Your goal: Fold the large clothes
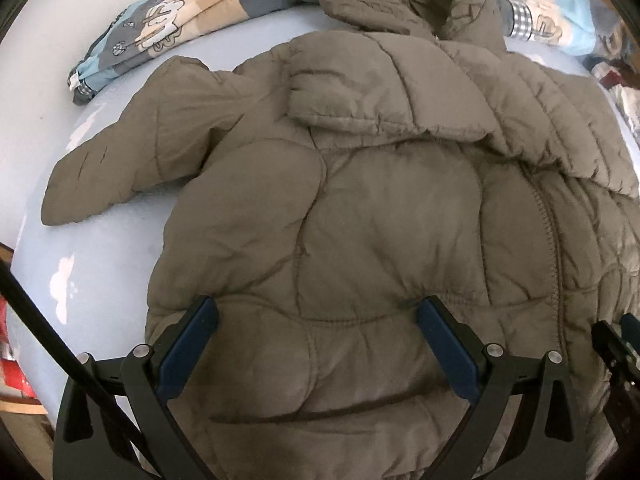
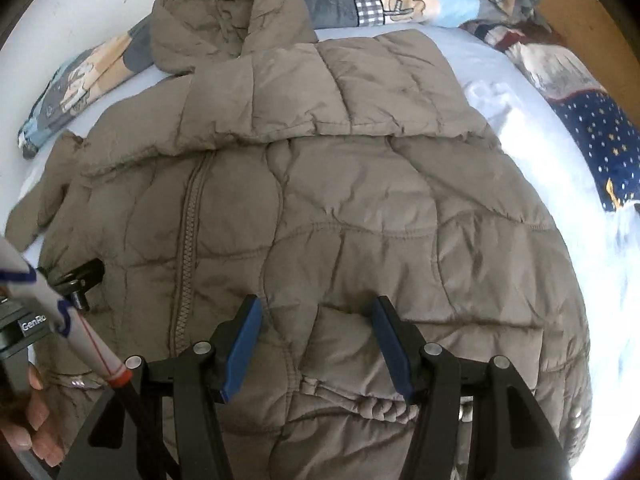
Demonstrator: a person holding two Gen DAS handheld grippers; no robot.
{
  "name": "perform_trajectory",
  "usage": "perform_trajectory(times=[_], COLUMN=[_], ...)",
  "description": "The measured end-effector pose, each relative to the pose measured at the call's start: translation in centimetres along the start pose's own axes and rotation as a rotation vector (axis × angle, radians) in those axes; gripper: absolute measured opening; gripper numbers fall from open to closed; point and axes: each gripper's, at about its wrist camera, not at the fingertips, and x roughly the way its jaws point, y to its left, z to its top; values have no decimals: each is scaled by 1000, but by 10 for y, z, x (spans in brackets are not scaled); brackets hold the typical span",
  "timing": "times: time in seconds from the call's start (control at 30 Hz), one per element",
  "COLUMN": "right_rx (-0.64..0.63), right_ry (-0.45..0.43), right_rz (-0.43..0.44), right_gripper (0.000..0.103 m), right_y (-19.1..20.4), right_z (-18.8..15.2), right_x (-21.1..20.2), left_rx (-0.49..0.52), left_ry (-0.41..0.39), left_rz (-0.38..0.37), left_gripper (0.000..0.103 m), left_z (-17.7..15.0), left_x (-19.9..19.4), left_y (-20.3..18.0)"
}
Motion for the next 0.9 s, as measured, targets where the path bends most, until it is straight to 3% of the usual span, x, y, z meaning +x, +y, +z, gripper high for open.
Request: perform_trajectory(times=[0.23,0.6,0.9], right_rx=[-57,-178,-210], right_ry=[-13,-267,-347], right_rz=[-38,-135,-179], right_gripper=[63,63,63], right_y=[7,35,43], right_z=[-3,14,15], right_x=[-1,-51,-64], left_rx=[35,46,5], left_ry=[-25,-80,-114], left_rz=[55,40,38], left_gripper=[100,100,100], left_z=[-1,1,5], left_x=[0,-12,-23], left_y=[-11,-9,7])
